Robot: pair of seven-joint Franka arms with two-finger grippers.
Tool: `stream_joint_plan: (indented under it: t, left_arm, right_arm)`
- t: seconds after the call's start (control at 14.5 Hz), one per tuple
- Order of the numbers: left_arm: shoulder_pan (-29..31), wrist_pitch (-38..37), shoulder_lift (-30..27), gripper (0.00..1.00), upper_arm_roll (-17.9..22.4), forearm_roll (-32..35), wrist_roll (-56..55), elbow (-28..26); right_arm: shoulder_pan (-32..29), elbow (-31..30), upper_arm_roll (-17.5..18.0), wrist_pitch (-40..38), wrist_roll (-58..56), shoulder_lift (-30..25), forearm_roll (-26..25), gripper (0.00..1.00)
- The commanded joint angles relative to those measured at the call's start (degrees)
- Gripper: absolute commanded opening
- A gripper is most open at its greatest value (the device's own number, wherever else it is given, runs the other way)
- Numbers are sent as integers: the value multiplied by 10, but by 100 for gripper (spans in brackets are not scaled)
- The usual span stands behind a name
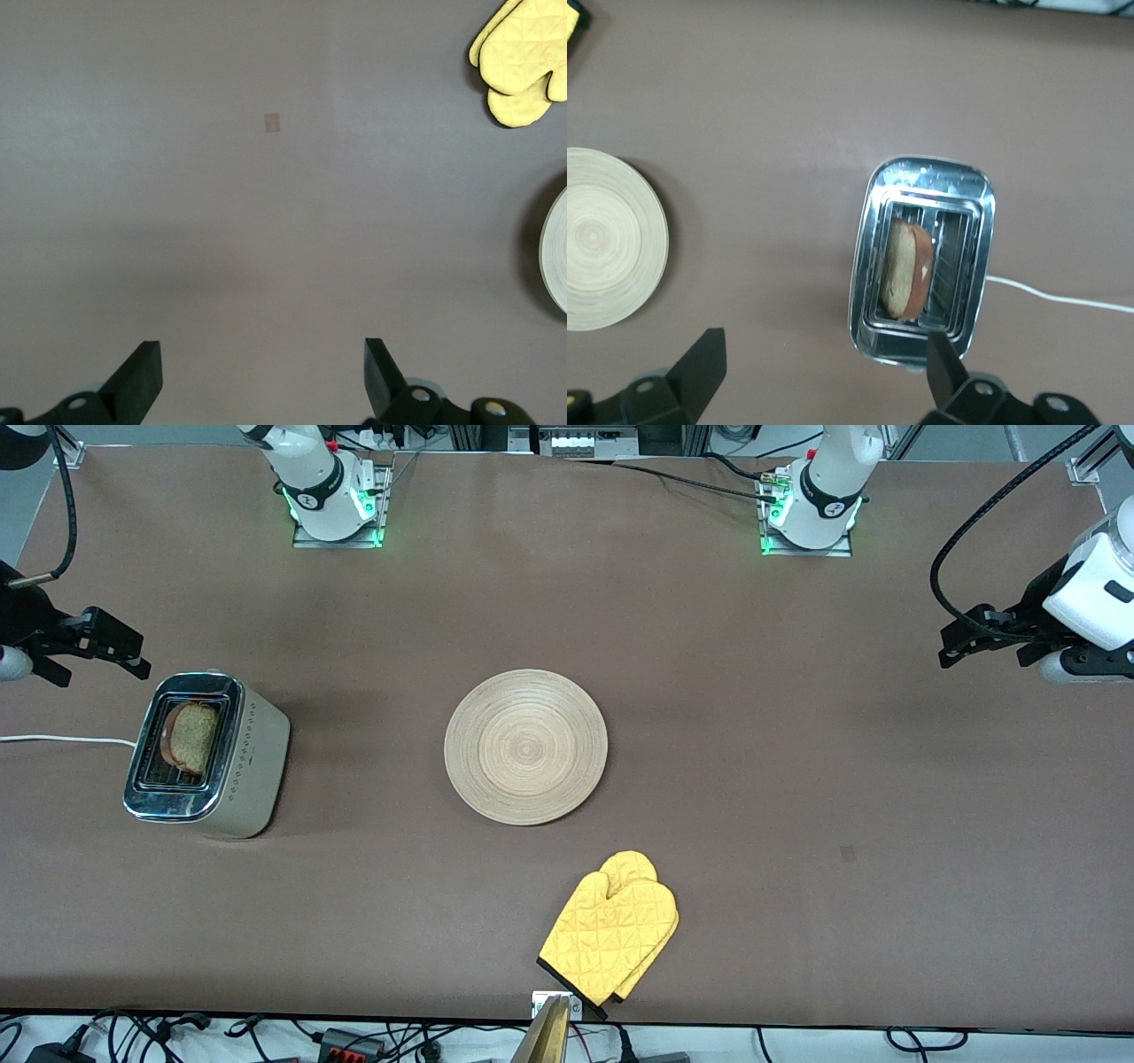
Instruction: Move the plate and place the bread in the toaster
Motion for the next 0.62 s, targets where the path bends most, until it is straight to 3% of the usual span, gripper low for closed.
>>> stream_joint_plan:
  t: [0.0,0.55]
  left_arm:
    - [-3,-14,8,100,5,10,11,18]
    - [-3,-14,8,100,6,11,11,18]
  right_arm:
    - [-18,-15,14,-39,5,-14,9,100]
    - [-14,-13,15,-51,24,-21,2,100]
